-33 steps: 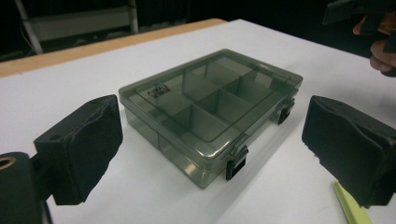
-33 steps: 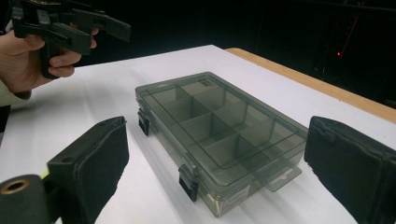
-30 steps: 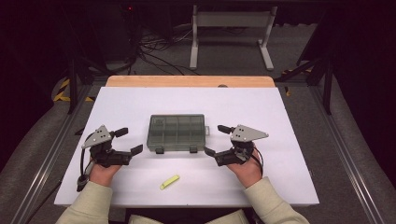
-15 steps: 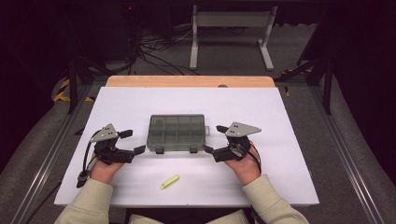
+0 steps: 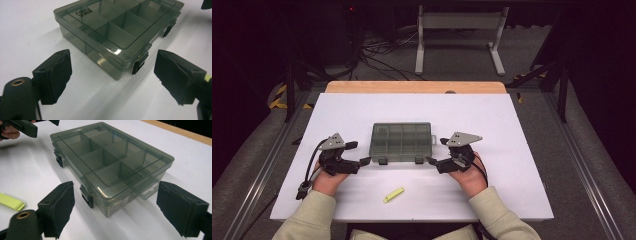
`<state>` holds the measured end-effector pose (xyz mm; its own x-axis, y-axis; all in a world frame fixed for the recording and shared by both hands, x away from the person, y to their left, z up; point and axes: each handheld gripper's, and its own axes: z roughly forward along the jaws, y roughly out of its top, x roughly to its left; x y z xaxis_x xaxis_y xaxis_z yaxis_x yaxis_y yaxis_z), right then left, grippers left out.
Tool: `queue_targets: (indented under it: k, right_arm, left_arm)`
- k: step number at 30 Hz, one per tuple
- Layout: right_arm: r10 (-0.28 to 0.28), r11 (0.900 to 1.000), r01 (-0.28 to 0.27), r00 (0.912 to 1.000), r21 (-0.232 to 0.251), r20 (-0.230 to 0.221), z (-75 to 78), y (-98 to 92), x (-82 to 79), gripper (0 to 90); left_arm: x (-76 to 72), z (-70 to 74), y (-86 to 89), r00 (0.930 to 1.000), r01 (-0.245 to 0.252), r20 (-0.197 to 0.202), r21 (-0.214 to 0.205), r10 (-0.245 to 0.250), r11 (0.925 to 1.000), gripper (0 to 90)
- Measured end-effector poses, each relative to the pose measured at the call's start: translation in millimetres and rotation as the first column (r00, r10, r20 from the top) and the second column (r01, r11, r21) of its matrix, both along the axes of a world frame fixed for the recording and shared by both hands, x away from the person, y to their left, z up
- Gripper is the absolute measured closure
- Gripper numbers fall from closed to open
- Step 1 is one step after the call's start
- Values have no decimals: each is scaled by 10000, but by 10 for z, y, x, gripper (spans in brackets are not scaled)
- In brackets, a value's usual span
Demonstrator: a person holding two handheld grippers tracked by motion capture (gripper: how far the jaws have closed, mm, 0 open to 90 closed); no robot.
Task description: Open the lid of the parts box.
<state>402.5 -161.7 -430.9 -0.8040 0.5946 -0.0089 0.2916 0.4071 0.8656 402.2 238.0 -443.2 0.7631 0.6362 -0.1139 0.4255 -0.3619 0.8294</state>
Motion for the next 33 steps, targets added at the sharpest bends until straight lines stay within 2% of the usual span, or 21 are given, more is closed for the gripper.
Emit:
queue_targets:
  k: [3,12,21,27,31,33]
  right_arm:
    - [14,10000,-15,9999,-66,-124,-35,12,10,159]
    - [70,9996,-80,9993,-282,-380,-124,43,29,162]
    - [105,9988,-133,9982,-468,-585,-191,60,37,165]
    - [142,9983,-181,9975,-555,-694,-226,71,34,171]
    - [154,9981,-199,9970,-585,-755,-236,74,31,186]
    - [171,9982,-210,9974,-555,-698,-228,74,25,215]
  left_arm:
    - [10,-29,-19,9999,25,-135,84,-23,10000,160]
    - [20,-68,-53,9999,79,-135,428,-74,9991,168]
    - [27,-113,-84,9993,222,-316,653,-201,9976,175]
    - [21,-146,-127,9990,352,-310,1088,-320,9934,186]
    - [14,-148,-139,9990,384,-289,1192,-351,9921,205]
    - [8,-144,-141,9991,371,-248,1269,-342,9912,242]
